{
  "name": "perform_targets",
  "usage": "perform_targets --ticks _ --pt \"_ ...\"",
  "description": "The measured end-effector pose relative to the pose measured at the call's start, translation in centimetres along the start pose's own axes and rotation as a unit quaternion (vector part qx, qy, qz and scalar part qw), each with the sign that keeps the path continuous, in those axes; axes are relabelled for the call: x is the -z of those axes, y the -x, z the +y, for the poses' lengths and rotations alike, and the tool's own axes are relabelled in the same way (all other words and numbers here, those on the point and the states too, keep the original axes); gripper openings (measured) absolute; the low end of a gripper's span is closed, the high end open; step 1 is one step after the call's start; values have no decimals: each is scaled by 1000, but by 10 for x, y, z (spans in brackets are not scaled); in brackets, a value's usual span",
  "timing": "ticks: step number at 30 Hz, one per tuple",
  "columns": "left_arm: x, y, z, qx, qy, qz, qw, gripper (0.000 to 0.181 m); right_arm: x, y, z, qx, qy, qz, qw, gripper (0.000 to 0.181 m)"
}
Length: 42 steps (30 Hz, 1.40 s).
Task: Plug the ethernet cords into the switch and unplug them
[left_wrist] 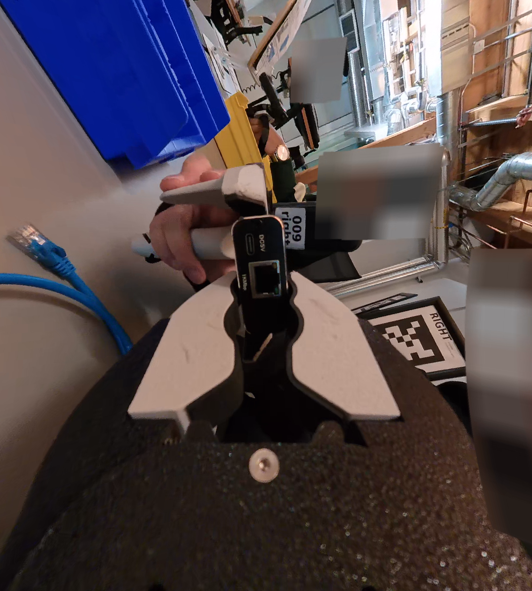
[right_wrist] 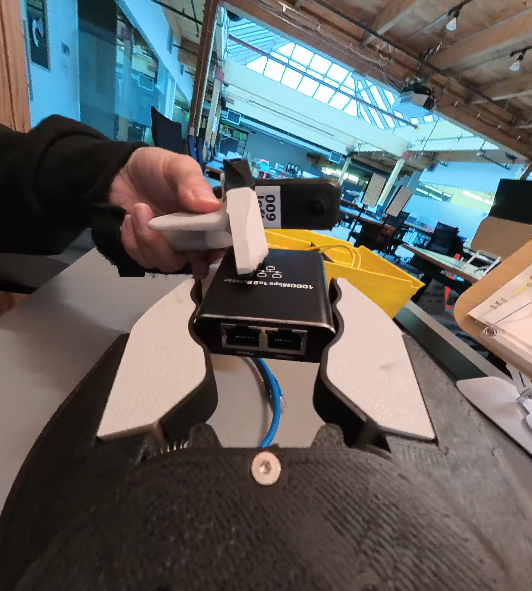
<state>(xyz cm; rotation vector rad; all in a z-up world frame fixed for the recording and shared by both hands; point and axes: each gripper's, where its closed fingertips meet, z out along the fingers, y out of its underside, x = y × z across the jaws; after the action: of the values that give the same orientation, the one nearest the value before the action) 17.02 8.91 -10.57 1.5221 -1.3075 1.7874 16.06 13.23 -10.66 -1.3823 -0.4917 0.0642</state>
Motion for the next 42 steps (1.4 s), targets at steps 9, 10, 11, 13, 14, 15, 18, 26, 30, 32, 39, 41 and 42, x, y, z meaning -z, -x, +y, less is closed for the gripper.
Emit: perform_targets --ticks 9,10,11,13,14,15,18,26,30,32,39,41,42 --pt "7 -10 -18 -89 -59 -12 994 32 0 -4 -12 -42 -36 6 998 76" --pt "9 -10 -20 -93 -66 -17 993 32 1 -4 -13 -40 -38 7 998 76" --pt "12 -10 -22 -97 -69 -23 993 32 1 -4 -14 -40 -40 5 998 76" --pt "15 -8 -23 -106 -69 -40 991 32 1 -1 -13 -35 -34 -4 999 76" --pt "15 -7 -21 -109 -64 -48 991 32 0 0 -10 -29 -26 -4 999 76" --pt "14 -5 -19 -109 -56 -54 991 34 -1 1 -8 -23 -20 -6 1000 76" --pt "11 -6 -16 -98 -57 -37 993 30 -4 2 -11 -27 -36 -3 999 75" --pt "9 -5 -17 -59 -101 -46 992 26 -3 1 -9 -18 -55 7 998 76" --pt "8 -8 -18 -61 -114 -42 991 25 -2 0 -13 -14 -57 17 998 76" --pt "9 -8 -18 -62 -115 -46 990 25 -3 0 -10 -20 -44 12 999 76" --pt "11 -24 -23 -228 -136 -61 962 33 9 -7 -24 -25 -30 13 999 76" --pt "14 -24 -25 -311 -157 -103 932 38 24 -21 -30 -7 -27 47 999 76" --pt "12 -18 -21 -344 -147 -136 917 36 32 -29 -32 -1 -25 69 997 76"
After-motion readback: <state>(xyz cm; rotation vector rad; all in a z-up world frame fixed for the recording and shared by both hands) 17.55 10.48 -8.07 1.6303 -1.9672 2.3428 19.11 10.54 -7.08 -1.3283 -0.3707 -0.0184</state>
